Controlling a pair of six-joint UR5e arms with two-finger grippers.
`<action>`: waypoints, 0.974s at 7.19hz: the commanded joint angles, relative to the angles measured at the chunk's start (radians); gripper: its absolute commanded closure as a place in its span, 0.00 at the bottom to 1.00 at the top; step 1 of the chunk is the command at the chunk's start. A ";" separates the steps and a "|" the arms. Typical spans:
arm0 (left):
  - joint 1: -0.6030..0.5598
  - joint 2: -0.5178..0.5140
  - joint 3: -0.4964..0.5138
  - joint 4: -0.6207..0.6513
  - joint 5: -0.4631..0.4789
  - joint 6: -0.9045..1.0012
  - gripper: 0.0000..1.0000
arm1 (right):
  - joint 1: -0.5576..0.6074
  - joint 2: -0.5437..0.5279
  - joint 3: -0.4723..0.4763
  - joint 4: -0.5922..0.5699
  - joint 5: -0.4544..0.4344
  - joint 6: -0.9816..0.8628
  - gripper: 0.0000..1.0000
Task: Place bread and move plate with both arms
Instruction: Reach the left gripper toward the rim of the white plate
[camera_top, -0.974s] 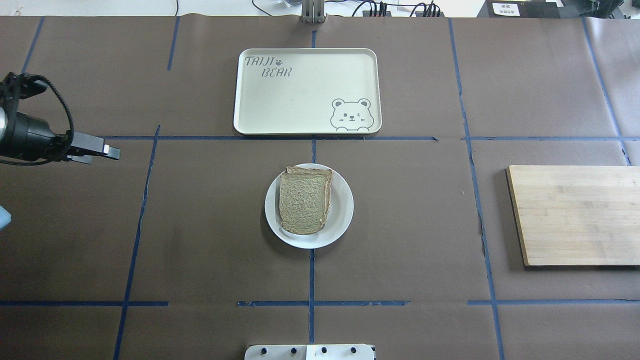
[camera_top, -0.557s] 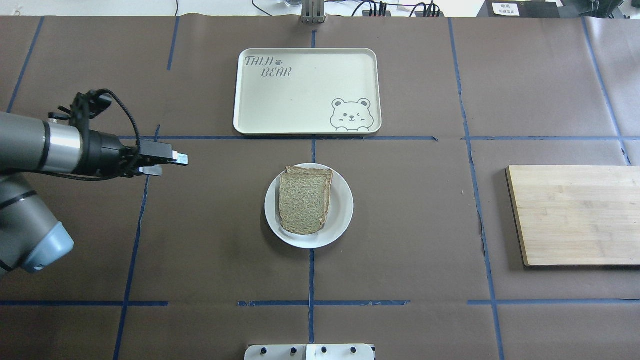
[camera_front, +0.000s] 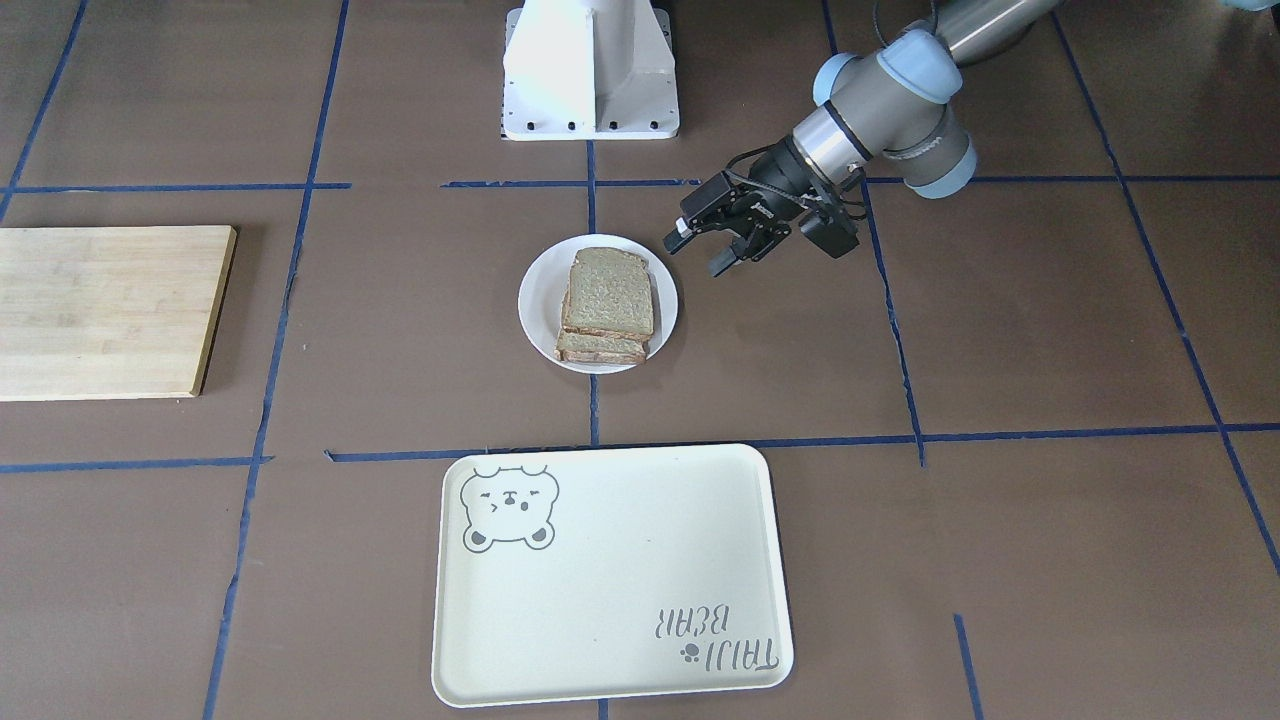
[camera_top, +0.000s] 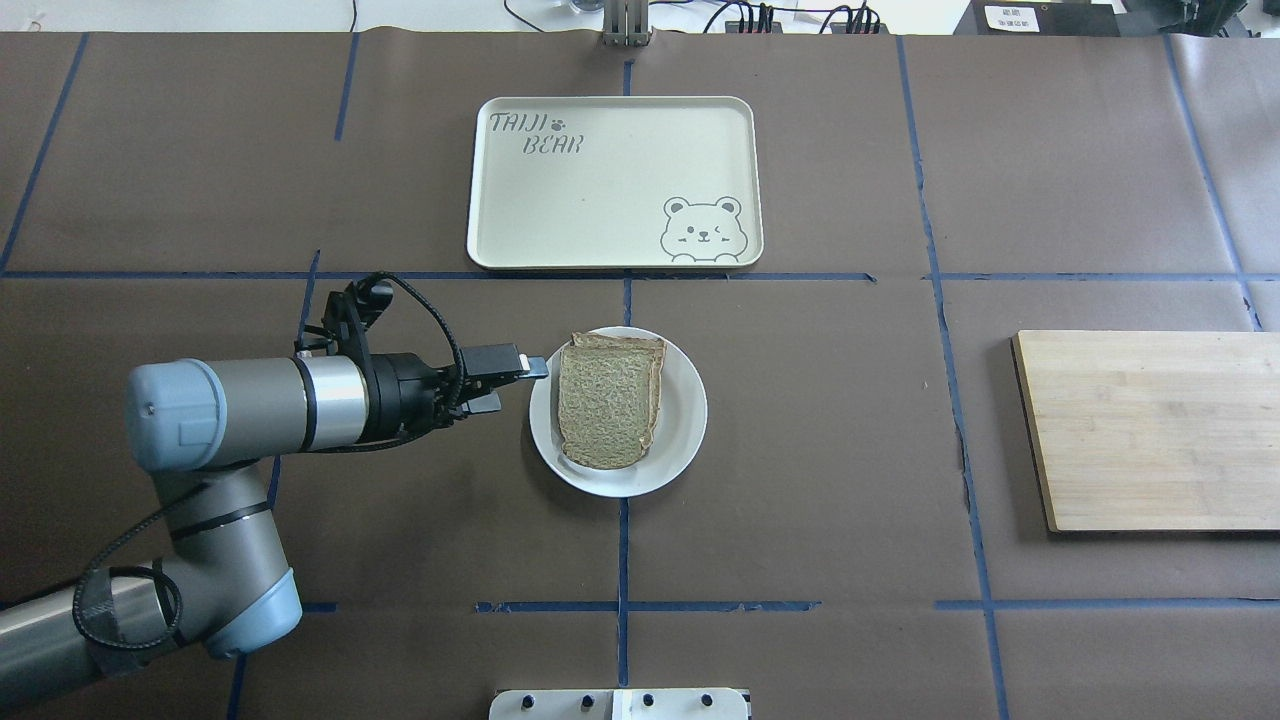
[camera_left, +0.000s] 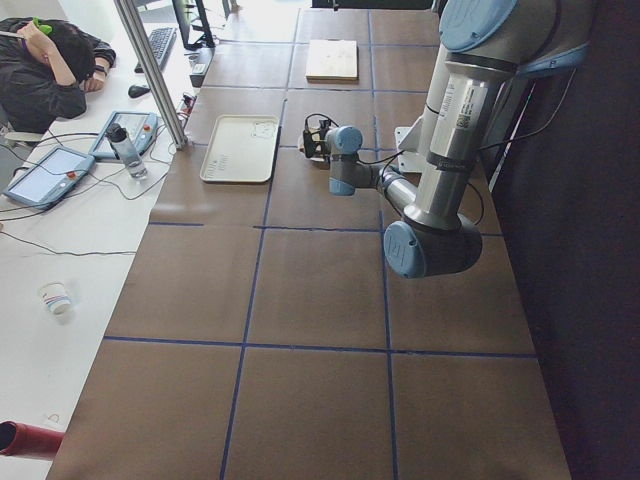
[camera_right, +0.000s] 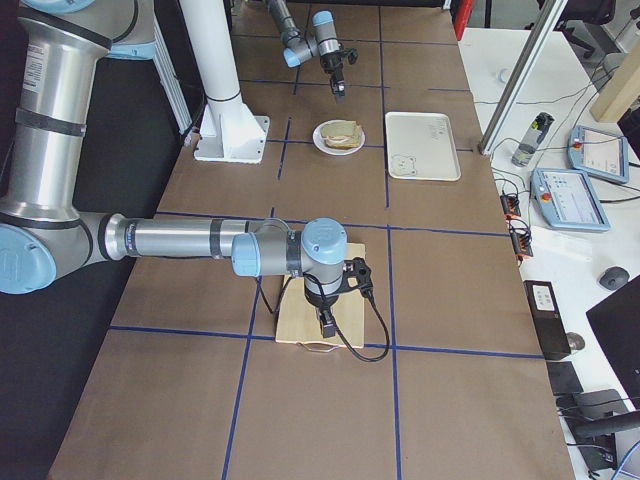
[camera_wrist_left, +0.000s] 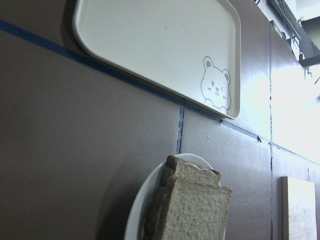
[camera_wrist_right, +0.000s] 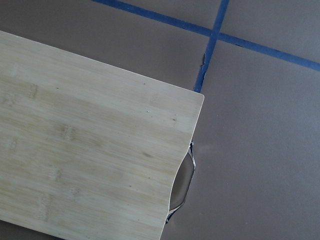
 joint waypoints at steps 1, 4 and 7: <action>0.048 -0.047 0.108 -0.100 0.068 -0.014 0.01 | 0.001 0.000 0.004 0.000 0.001 0.003 0.00; 0.050 -0.046 0.148 -0.100 0.068 -0.015 0.06 | 0.002 0.000 0.007 0.000 0.001 0.001 0.00; 0.051 -0.047 0.173 -0.100 0.068 -0.015 0.16 | 0.001 0.000 0.007 0.000 0.001 0.003 0.00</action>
